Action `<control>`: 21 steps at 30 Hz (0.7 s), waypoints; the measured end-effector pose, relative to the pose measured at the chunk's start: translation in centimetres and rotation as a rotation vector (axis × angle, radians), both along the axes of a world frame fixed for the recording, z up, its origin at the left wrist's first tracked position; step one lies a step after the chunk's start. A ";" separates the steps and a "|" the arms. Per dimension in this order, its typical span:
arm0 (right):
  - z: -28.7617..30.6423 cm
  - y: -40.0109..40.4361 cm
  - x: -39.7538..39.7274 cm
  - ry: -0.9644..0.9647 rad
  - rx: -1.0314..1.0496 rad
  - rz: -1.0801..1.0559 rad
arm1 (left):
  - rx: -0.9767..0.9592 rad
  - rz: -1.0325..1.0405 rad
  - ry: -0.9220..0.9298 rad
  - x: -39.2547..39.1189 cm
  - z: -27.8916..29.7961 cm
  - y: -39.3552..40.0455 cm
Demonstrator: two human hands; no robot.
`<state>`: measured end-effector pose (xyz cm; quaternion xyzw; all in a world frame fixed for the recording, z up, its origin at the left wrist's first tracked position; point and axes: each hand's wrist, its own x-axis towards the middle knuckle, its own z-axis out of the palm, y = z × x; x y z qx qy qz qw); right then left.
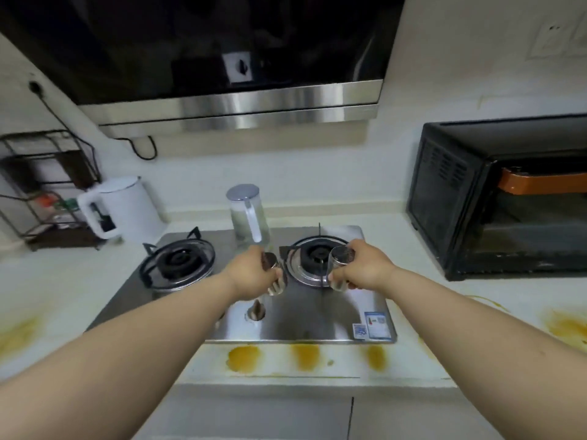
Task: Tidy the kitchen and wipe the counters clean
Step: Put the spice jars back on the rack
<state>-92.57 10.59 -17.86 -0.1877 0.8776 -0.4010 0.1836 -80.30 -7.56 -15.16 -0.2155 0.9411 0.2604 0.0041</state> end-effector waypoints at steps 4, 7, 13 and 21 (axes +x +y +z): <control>1.9 -7.9 4.1 0.053 0.039 0.142 | 0.000 0.107 0.044 5.9 1.1 -6.7; 2.5 -13.9 7.2 0.043 0.031 0.235 | -0.011 0.194 0.065 10.3 1.7 -11.6; 3.8 -30.2 17.3 0.031 0.034 0.420 | 0.002 0.361 0.090 21.4 1.9 -25.7; 2.1 -48.2 26.1 0.049 0.027 0.539 | -0.011 0.498 0.074 30.8 1.4 -41.4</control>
